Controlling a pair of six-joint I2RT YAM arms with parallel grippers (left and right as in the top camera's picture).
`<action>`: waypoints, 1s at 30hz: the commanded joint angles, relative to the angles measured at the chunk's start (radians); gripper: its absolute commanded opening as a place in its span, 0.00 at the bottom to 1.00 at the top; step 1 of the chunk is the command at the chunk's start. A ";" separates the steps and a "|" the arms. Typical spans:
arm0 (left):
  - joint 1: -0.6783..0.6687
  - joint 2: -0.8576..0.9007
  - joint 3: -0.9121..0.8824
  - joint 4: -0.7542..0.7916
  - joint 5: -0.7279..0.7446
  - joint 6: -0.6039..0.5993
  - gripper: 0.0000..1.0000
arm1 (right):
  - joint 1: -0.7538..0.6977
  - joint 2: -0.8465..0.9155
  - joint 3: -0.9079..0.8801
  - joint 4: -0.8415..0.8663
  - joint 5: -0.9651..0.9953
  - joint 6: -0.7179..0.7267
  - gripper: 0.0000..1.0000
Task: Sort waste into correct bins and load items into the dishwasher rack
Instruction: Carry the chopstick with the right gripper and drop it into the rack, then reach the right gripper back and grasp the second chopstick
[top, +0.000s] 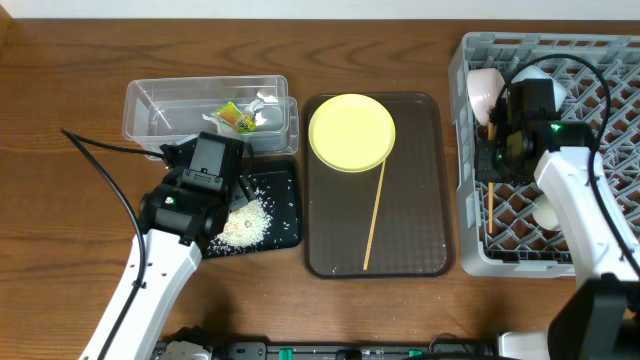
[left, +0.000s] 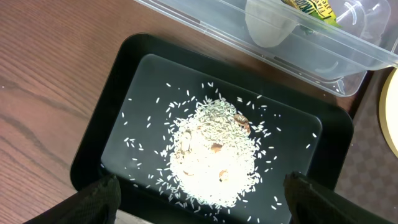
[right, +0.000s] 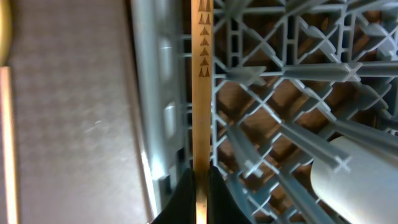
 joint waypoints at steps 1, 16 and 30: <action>0.002 0.003 0.008 -0.004 -0.021 -0.012 0.86 | -0.009 0.019 -0.006 0.026 0.006 -0.028 0.15; 0.002 0.003 0.008 -0.003 -0.021 -0.012 0.86 | 0.280 -0.010 0.038 0.073 -0.132 0.181 0.43; 0.002 0.003 0.008 -0.004 -0.021 -0.012 0.86 | 0.603 0.161 -0.170 0.213 -0.022 0.531 0.38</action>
